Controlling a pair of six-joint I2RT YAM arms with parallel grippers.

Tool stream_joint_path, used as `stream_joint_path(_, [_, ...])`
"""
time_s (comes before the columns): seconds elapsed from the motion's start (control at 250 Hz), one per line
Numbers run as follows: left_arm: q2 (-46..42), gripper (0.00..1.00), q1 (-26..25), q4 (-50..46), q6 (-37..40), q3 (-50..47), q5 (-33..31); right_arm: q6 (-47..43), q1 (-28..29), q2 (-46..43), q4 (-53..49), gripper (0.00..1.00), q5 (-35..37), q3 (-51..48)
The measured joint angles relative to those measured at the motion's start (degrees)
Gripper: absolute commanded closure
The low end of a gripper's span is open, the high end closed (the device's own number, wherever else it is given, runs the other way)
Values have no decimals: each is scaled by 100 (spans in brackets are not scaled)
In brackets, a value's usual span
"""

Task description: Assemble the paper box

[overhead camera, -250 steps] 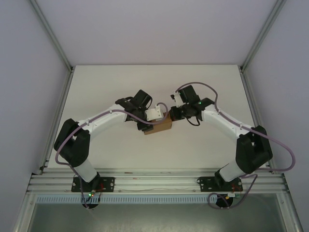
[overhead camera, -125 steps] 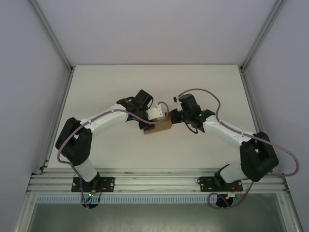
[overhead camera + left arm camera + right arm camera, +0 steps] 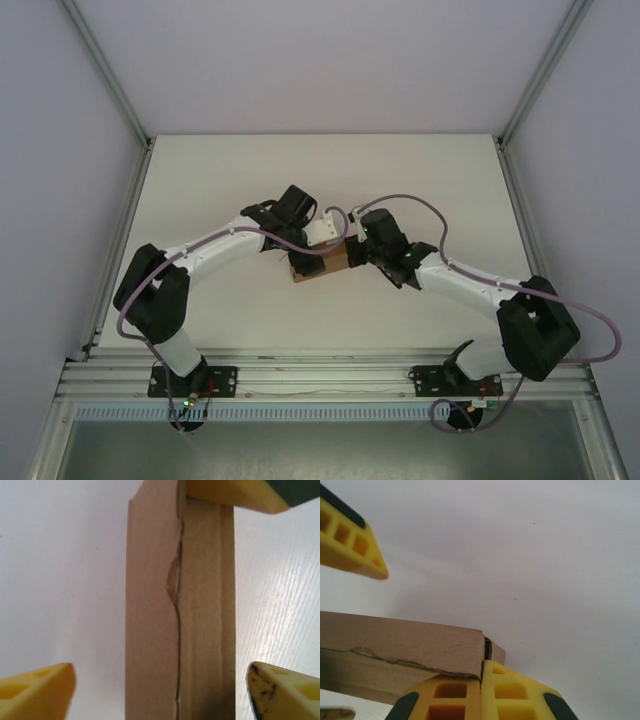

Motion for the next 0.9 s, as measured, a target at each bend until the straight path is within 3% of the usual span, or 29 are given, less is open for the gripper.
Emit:
stream_joint_path(0.152, [-614,0,-2,227,-675,-308,-439,199,170,101,-424,100,417,269])
stream_joint_path(0.288, [-1458,1,0,518,-1609,-776,-1204,398,289,192,-632,100,669,426])
stream_joint_path(0.42, [-2092,25,0,662,-2492,-1305,-1711,540,365,315,-824,100,789,621])
stream_joint_path(0.532, [-2212,38,0,658,-3038,-1580,-1849,616,415,398,-1032,100,868,780])
stream_joint_path(0.656, [-2210,41,0,645,-3305,-1731,-1921,669,428,413,-1200,100,870,863])
stream_joint_path(0.899, [-1976,63,0,715,-3386,-1735,-2031,710,455,439,-1351,100,870,946])
